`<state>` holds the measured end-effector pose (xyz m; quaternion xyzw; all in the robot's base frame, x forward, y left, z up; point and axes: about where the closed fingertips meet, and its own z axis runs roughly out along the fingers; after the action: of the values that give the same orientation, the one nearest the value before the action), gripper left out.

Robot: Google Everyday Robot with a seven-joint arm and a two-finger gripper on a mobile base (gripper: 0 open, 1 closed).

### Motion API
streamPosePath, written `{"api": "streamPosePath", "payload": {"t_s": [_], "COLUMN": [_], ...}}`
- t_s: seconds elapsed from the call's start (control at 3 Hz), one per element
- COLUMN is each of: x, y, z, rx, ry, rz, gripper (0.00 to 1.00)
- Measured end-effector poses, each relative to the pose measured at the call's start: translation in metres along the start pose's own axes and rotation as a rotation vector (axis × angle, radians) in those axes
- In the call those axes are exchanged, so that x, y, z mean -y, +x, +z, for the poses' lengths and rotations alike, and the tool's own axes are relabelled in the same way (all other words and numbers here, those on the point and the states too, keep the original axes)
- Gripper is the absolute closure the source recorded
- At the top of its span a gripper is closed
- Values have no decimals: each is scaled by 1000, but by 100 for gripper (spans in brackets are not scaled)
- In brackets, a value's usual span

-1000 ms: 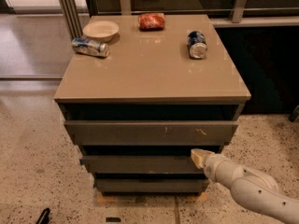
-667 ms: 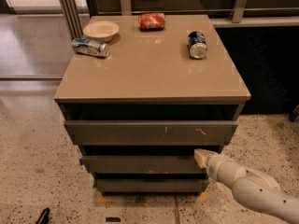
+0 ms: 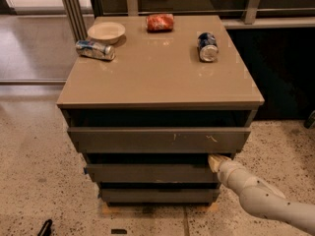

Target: Open middle drawer

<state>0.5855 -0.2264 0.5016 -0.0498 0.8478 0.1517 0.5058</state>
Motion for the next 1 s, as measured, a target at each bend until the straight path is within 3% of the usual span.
{"api": "streamPosePath", "payload": {"t_s": [1.0], "x": [-3], "y": [14], "z": [32], "rx": [-74], "ry": [4], "rz": [9], "gripper": [100]}}
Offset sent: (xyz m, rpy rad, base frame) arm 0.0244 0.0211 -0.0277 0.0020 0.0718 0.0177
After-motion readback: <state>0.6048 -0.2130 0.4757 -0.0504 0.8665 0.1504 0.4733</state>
